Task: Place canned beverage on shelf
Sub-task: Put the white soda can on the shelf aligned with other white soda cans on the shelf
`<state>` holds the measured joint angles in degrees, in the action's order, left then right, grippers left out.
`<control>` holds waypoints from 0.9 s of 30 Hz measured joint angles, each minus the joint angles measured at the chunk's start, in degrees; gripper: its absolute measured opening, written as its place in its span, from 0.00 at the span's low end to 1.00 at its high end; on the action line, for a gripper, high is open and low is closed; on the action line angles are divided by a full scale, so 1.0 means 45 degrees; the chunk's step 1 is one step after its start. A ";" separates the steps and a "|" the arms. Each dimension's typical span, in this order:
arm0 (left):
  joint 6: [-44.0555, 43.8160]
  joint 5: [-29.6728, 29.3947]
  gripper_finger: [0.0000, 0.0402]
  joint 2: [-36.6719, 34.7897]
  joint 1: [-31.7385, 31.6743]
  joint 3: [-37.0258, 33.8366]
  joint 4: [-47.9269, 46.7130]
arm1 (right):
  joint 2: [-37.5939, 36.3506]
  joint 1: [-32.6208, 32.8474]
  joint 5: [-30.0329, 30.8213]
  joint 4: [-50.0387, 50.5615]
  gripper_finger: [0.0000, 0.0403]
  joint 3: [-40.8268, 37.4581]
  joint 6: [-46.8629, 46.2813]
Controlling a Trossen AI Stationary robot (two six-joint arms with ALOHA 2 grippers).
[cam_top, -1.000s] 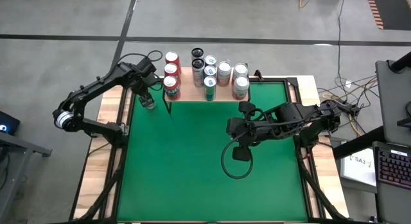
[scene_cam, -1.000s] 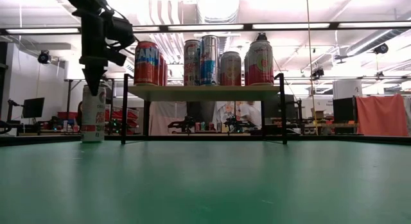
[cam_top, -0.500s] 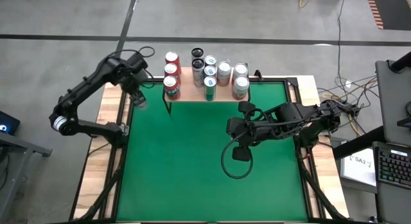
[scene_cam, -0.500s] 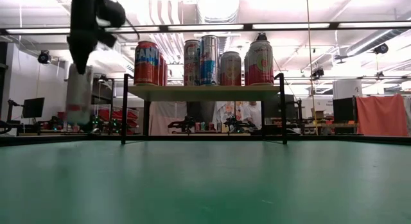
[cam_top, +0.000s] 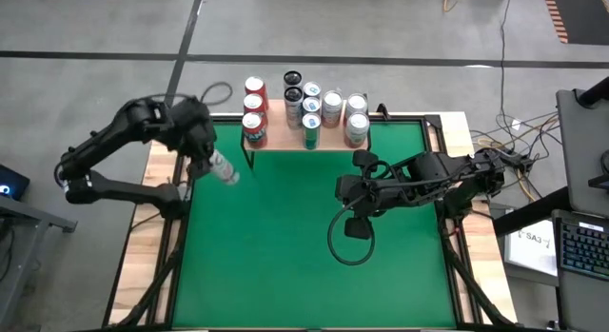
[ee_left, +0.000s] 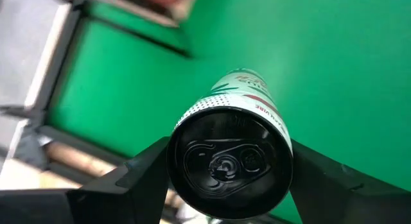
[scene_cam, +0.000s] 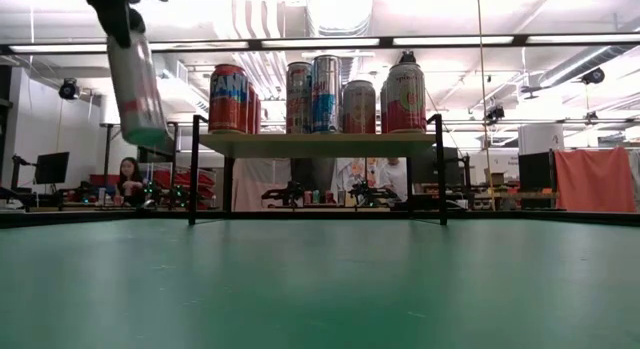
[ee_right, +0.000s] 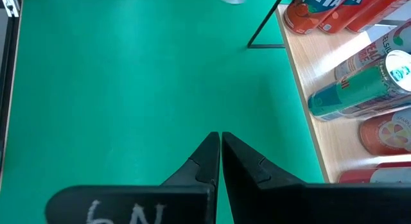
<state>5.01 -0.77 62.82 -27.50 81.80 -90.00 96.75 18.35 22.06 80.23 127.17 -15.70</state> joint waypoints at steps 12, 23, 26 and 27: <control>-0.5226 -0.0849 0.61 -0.0019 0.8425 -0.0247 0.1615 | -0.0024 0.0536 -0.0004 -0.1267 0.02 -0.1081 0.0018; -0.5418 -0.3700 0.61 0.1648 1.2711 -0.0486 0.5440 | -0.0019 0.0918 -0.0368 -0.7195 0.02 -0.4626 0.0845; -0.5030 -0.3898 0.61 0.2375 1.2768 -0.0510 0.5506 | -0.0019 0.0894 -0.0574 -0.8768 0.02 -0.5528 0.0632; -0.4853 -0.3944 0.61 0.2627 1.2768 -0.0510 0.5572 | -0.0019 0.0894 -0.0578 -0.9137 0.02 -0.5812 0.0491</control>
<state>-16.83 -18.52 74.64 29.95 79.50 -64.93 96.66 22.37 19.46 39.11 101.02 -13.50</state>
